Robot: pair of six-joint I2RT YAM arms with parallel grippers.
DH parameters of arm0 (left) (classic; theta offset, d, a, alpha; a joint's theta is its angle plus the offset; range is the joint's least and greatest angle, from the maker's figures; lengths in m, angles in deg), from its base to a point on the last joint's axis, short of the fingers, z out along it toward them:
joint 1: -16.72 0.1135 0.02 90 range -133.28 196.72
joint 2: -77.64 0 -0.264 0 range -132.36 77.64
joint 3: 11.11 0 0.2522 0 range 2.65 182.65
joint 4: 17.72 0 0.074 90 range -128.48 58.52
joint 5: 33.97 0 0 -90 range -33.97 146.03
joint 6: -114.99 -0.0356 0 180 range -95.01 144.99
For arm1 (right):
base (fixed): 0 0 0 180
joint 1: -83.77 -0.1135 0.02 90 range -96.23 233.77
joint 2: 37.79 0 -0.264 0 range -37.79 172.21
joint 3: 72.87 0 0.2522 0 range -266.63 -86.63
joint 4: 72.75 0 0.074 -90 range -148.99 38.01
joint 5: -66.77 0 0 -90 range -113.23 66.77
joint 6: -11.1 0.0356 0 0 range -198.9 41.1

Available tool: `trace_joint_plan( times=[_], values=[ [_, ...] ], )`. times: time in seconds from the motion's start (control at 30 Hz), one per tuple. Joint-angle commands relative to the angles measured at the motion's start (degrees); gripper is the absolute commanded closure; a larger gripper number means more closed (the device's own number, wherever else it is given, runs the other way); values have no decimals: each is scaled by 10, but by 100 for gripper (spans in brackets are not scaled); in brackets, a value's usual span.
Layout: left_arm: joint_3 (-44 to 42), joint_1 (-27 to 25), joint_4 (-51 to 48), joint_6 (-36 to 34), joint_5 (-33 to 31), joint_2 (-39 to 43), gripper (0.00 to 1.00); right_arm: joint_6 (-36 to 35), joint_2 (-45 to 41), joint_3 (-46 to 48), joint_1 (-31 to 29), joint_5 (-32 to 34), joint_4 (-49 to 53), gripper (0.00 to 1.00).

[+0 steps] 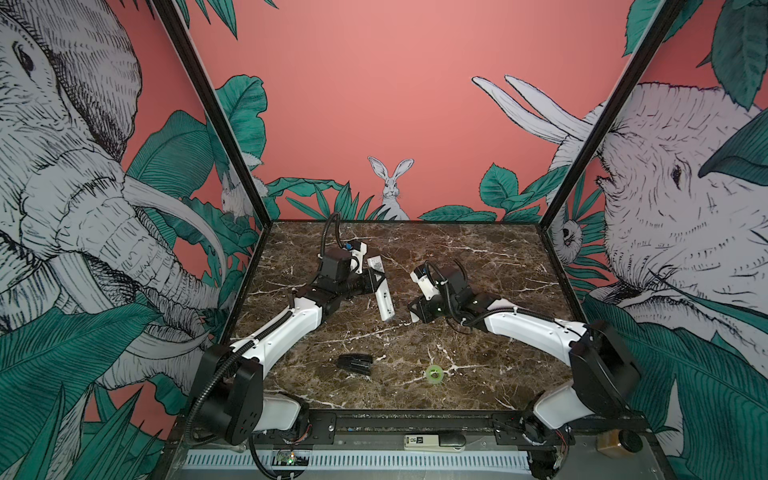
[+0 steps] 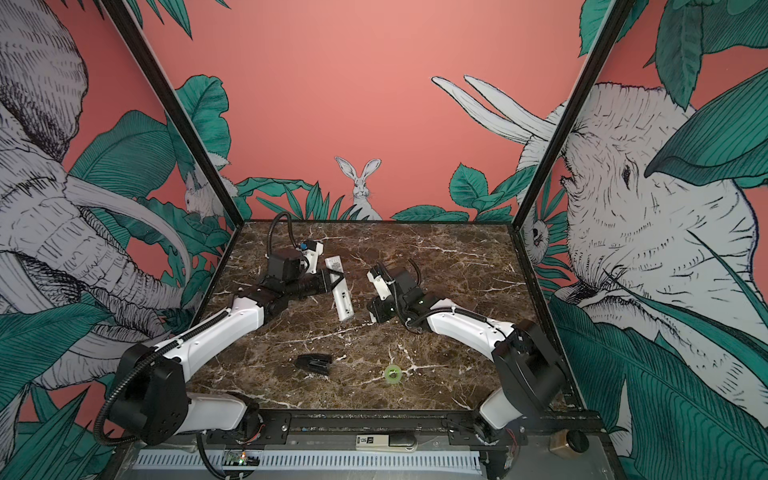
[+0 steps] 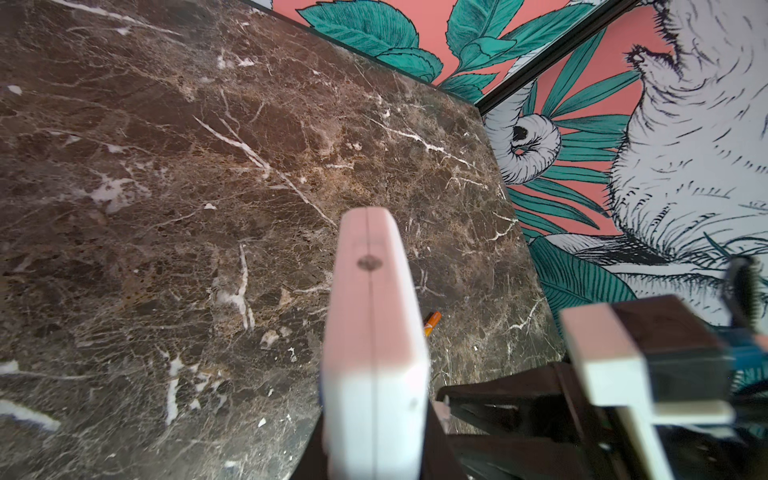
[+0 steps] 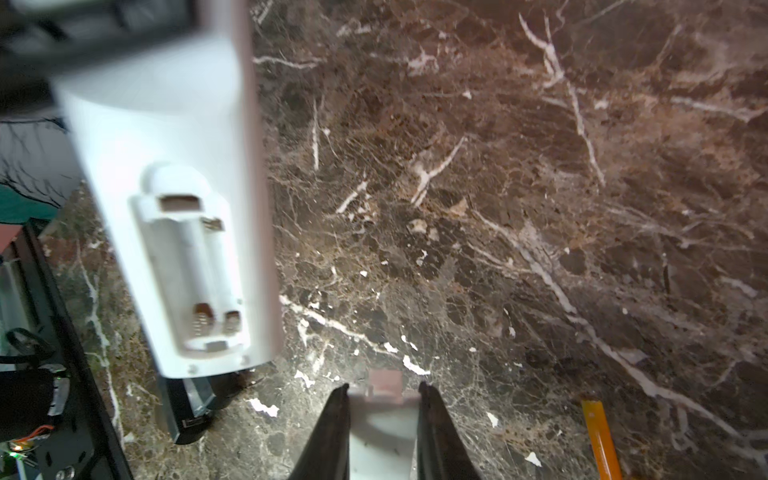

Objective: Load the batteries into the remote control
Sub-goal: 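Lower the battery cover onto the table and open the right gripper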

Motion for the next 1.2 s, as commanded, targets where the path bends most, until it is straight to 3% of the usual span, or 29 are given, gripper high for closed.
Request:
trace_joint_plan(
  times=[0.0, 0.23, 0.73, 1.17],
  values=[
    [-8, 4, 1, -1, 3, 22, 100, -15, 18, -5, 3, 17, 1, 81],
    [-12, 6, 6, -1, 6, 20, 100, -20, 81, -10, 3, 33, 1, 81],
    [-20, 7, 22, 6, 10, 18, 100, -12, 121, -4, 3, 53, -12, 78],
    [-23, 6, 31, 8, 19, 16, 100, -5, 93, -2, 4, 54, -9, 54]
  ],
)
